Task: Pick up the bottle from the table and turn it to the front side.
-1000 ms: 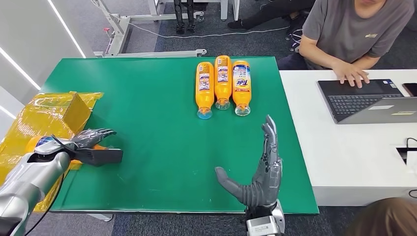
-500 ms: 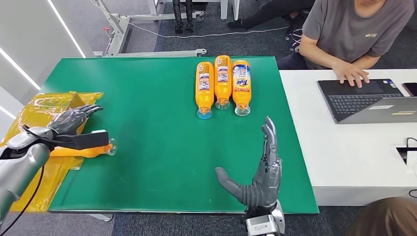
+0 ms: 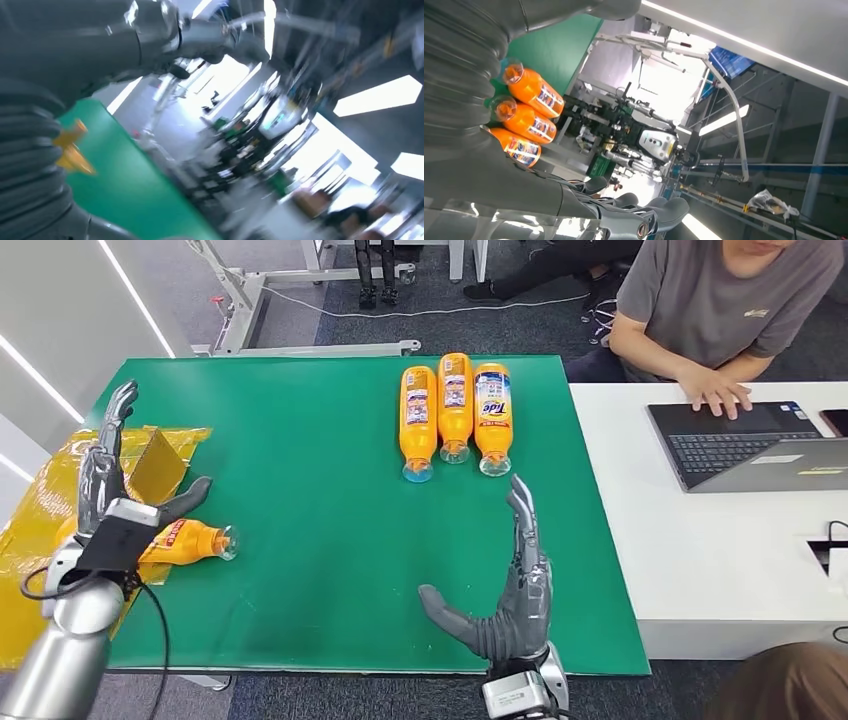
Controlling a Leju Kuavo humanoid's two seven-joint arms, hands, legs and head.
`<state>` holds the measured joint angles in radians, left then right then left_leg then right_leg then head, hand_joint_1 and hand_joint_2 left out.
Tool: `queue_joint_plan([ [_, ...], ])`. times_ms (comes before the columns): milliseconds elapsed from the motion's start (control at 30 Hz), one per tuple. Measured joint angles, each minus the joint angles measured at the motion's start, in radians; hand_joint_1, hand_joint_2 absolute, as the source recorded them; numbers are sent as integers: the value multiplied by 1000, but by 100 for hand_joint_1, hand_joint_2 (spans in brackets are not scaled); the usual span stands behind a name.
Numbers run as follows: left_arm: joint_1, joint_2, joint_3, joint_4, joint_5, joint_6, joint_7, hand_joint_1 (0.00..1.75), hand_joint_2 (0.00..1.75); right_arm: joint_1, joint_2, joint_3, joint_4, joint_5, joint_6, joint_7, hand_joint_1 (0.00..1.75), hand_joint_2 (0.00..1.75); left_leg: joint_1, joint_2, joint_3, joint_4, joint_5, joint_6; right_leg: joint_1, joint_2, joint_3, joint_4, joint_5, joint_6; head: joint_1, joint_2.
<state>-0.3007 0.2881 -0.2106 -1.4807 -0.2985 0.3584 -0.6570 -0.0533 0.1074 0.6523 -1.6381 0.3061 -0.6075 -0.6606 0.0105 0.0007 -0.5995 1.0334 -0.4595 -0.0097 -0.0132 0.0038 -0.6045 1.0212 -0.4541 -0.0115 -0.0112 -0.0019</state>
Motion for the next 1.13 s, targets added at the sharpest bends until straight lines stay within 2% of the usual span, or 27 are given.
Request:
queue_joint_plan([
  [100,79,-109,7,-94,98,73,-25,0,175,-3,10,0,0,11,3,11,0,175,0,0,0,0,-1,1,0,0,0,-1,0,0,0,0],
  [200,135,-190,6,-167,157,108,-38,0,175,-7,13,0,0,18,1,16,0,175,0,0,0,0,-1,1,0,0,0,-1,0,0,0,0],
  [333,179,-256,4,-226,205,111,-43,0,175,-7,13,-1,0,34,-9,21,0,175,1,0,0,0,-1,1,0,0,0,-1,0,0,0,0],
  [533,252,-367,-31,-283,224,134,-43,0,175,20,13,-25,0,76,-76,34,0,175,0,0,0,0,-1,2,0,0,0,-1,-1,1,0,0],
  [733,307,-405,-70,-318,203,186,-43,0,175,60,13,-68,-13,105,-72,75,0,175,0,0,0,0,-2,2,0,0,0,-1,-1,1,0,0],
  [933,343,-415,-91,-331,183,204,-43,0,175,76,13,-89,-25,111,-48,107,0,175,1,0,0,0,-2,2,0,0,0,-1,-1,1,0,0],
  [1133,350,-417,-130,-331,157,274,-43,0,175,78,13,-109,-25,80,-4,104,0,175,1,0,0,0,-2,2,0,0,0,-1,-1,1,0,0],
])
